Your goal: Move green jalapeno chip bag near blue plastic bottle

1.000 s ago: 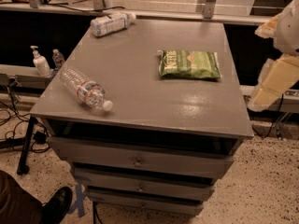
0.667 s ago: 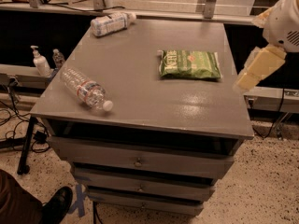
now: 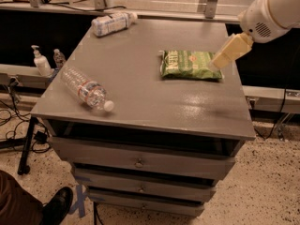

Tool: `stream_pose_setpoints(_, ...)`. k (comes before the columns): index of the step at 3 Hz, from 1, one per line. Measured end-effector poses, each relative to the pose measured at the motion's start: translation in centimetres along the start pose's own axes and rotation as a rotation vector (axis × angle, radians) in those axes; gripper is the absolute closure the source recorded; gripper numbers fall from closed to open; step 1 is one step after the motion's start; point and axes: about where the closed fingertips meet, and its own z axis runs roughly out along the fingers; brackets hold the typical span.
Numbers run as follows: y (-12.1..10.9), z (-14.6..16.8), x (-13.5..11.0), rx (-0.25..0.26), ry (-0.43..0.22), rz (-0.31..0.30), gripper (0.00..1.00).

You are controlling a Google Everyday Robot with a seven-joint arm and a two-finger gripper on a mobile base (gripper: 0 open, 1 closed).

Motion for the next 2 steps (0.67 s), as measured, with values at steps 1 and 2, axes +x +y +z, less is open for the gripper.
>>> stream_pose_setpoints(1, -0.7, 4.4, -0.2, -0.051, -0.050, 0.090, 0.00)
stream_pose_setpoints(2, -0.9, 7.8, 0.1, -0.080, -0.079, 0.152, 0.00)
